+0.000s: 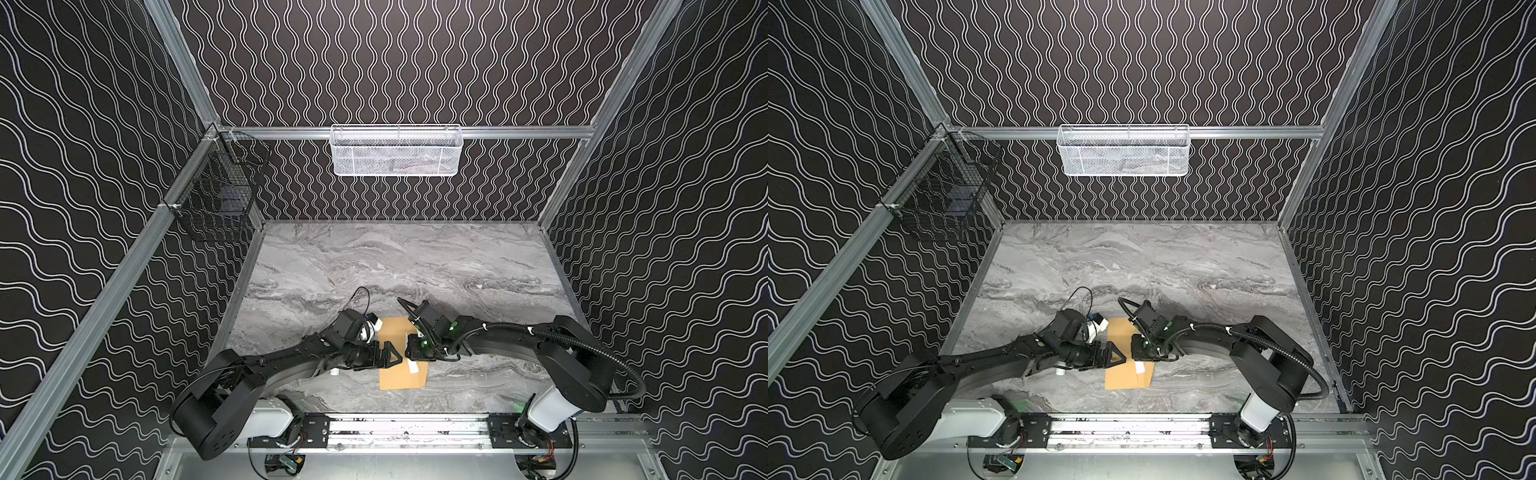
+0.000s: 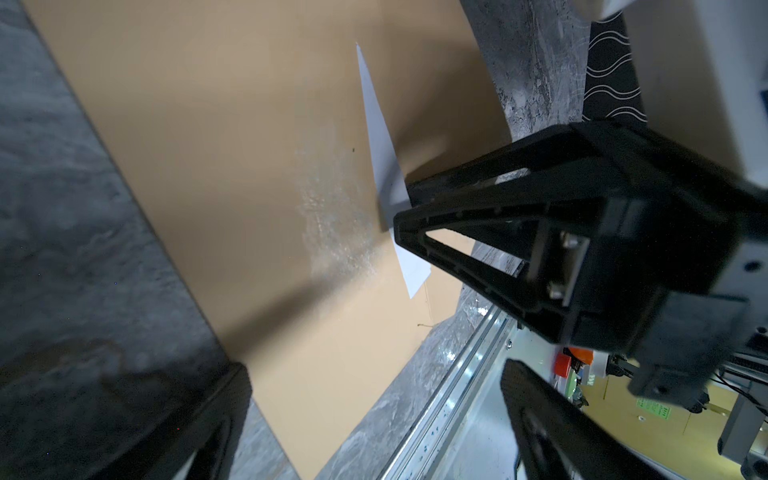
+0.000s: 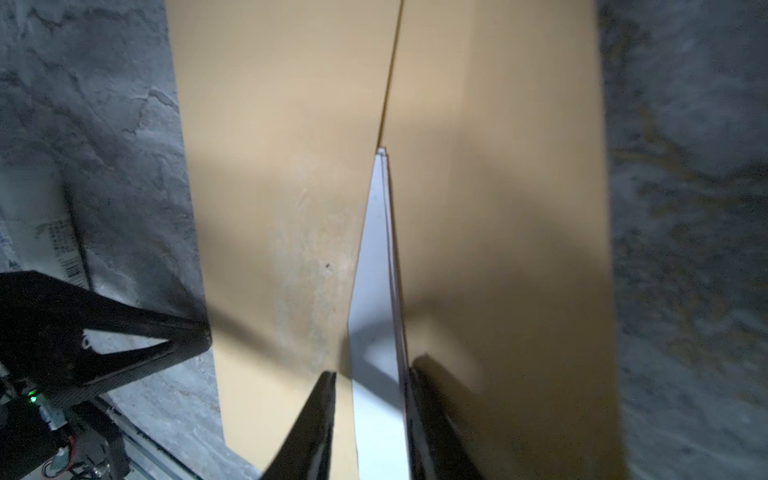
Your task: Place the letter into the envelope and seal it
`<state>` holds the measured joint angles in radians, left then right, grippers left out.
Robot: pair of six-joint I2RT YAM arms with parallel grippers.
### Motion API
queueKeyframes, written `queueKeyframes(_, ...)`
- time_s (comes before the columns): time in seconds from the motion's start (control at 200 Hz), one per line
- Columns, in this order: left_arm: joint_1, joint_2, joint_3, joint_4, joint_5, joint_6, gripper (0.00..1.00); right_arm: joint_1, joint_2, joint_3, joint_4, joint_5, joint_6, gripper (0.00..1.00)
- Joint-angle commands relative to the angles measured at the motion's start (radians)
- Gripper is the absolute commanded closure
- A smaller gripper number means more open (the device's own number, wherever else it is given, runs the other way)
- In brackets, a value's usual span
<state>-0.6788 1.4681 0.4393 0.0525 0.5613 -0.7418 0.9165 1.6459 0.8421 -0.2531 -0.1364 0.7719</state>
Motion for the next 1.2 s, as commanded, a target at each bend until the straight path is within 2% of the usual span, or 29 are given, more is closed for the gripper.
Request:
queueKeyframes(0.0, 0.002, 0.004, -0.004, 0.014, -0.004, -0.005, 0.02, 0.005, 0.002, 0.001, 0.012, -0.009, 0.017, 0.68)
queueKeyframes(0.891, 0.001, -0.014, -0.028, 0.06, 0.005, -0.027, 0.02, 0.033, 0.028, 0.011, 0.048, -0.041, 0.04, 0.68)
queueKeyframes(0.976, 0.001, -0.021, -0.026, 0.052, 0.0, -0.025, 0.02, 0.033, 0.023, 0.022, 0.012, -0.017, 0.03, 0.68)
queueKeyframes(1.191, 0.0, -0.027, -0.031, 0.033, -0.012, -0.011, 0.02, 0.045, -0.006, 0.105, -0.151, 0.165, 0.01, 0.68)
